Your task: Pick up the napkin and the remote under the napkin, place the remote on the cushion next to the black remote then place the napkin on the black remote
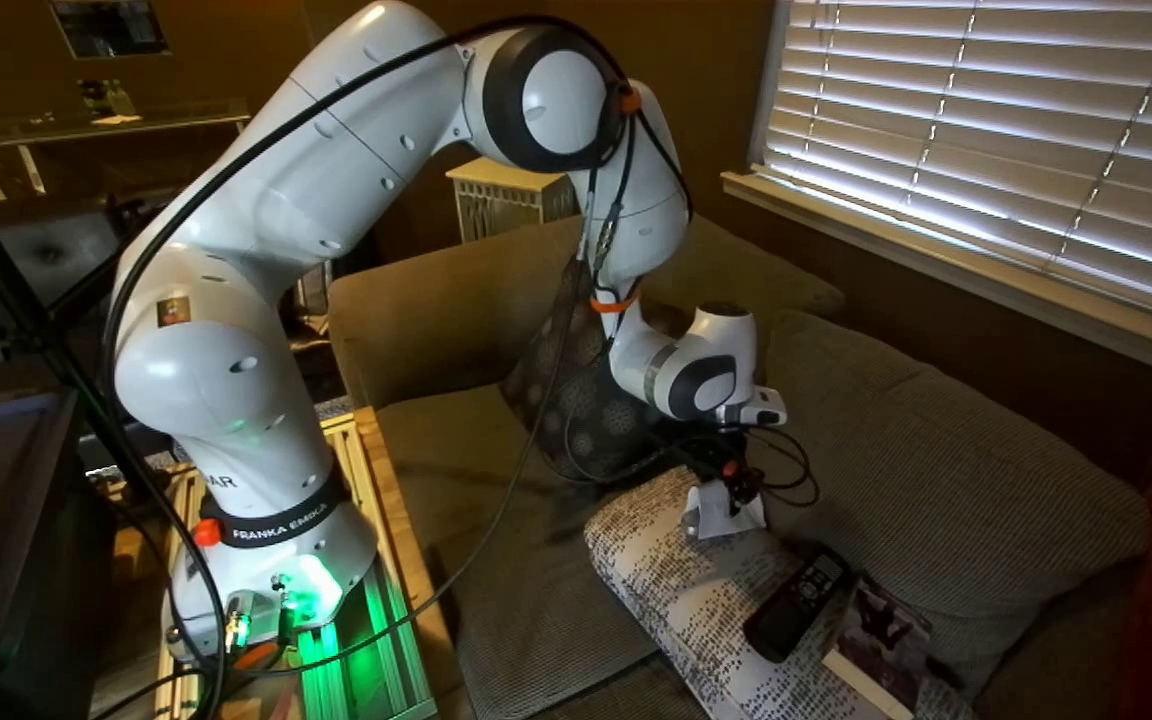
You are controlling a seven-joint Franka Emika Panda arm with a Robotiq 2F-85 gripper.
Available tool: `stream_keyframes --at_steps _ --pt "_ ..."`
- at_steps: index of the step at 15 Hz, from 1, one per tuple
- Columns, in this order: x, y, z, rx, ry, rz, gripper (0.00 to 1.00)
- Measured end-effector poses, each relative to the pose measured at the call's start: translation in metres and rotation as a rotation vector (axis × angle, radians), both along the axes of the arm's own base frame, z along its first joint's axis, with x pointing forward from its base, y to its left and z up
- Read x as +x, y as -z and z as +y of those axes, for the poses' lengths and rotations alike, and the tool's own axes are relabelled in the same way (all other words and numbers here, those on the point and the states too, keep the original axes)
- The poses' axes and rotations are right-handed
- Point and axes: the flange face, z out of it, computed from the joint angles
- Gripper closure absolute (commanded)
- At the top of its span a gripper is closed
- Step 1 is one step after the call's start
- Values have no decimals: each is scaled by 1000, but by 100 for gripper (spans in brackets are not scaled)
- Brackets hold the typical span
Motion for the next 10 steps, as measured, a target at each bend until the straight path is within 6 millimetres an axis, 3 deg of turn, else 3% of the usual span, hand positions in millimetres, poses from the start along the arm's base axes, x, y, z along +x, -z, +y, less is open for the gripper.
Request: stream_keyframes --at_steps 4,10 --pt "4 -9 3 3 -3 -15 98" --pt "3 -24 5 14 -2 -37 100"
